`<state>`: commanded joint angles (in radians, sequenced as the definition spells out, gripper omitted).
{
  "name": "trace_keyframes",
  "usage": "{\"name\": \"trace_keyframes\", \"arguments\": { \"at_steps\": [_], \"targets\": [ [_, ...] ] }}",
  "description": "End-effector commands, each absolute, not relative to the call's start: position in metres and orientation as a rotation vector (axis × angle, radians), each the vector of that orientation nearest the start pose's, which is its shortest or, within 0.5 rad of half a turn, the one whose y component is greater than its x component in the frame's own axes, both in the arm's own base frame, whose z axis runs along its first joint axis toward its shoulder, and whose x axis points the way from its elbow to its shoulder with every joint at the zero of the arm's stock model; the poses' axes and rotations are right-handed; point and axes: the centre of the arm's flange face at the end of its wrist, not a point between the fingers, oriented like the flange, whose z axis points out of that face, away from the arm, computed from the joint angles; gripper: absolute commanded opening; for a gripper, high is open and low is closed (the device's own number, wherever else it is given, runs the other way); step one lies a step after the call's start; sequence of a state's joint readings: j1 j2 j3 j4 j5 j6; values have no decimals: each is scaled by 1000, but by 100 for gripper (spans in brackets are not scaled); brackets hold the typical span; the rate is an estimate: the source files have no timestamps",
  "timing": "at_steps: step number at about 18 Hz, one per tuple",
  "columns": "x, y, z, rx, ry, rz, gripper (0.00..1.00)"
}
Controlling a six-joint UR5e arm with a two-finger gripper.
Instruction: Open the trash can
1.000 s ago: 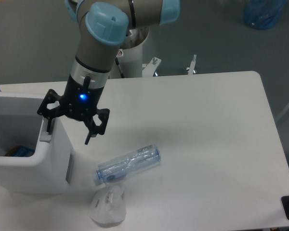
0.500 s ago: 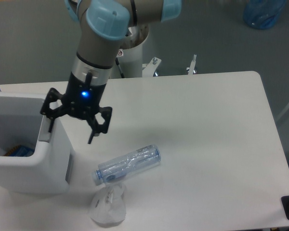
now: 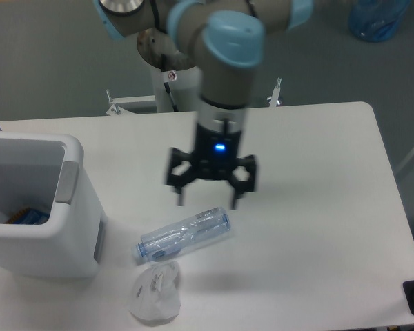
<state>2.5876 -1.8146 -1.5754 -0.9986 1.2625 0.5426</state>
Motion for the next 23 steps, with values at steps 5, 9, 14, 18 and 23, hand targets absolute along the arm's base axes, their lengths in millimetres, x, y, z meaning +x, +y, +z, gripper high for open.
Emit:
{"name": "trace_keyframes", "arguments": {
  "at_steps": [5,9,14,18,23],
  "targets": [
    [-463,429,402,-2663,-561,23,100],
    [-460,428,399,-2669,-566,10,100],
    [-457,427,388,-2684,-565,-11,100],
    [-460,428,381,-2714,-573,13,100],
    [-460,427,383,-2747,-423,53,100]
  ]
}}
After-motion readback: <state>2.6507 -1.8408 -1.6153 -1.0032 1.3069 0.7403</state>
